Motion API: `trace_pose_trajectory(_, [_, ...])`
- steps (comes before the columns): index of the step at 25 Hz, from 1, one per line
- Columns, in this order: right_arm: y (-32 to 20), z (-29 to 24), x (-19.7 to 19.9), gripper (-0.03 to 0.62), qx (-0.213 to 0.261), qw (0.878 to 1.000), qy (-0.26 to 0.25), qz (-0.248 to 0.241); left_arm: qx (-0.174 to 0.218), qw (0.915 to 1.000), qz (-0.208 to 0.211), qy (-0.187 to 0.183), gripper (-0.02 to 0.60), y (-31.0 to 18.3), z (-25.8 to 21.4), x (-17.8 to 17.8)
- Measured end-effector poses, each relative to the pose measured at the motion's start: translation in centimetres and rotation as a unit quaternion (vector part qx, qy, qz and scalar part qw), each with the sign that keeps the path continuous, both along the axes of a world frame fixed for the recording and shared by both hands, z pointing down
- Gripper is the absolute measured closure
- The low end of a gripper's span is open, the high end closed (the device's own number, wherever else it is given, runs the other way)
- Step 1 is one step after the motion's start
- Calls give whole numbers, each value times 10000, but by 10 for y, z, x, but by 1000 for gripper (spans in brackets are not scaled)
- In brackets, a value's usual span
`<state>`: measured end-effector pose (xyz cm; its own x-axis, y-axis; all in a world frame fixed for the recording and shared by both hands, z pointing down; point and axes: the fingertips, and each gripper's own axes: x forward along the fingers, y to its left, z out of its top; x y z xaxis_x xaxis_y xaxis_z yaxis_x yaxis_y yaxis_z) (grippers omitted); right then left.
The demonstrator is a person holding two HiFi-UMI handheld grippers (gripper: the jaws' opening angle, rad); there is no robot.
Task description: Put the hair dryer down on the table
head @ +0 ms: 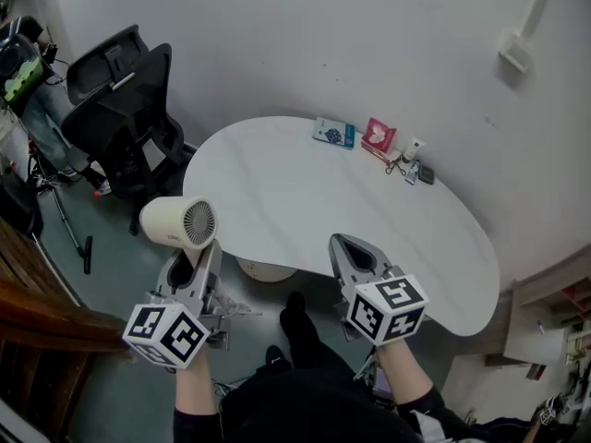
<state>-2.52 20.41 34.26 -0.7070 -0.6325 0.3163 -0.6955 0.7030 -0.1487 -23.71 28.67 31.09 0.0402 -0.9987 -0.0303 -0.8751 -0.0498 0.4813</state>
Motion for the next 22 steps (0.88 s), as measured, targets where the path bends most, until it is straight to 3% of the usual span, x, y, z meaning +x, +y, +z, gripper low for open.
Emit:
trace_pose_trajectory(12, [-66, 5, -2, 594, -89, 9999, -84, 72, -74, 10000, 8, -36, 417, -59, -9, -8])
trace_pose_trajectory(22, [-137, 12, -11, 594, -265, 9996, -54, 33, -460, 9988, 145, -105, 417, -135, -2, -8])
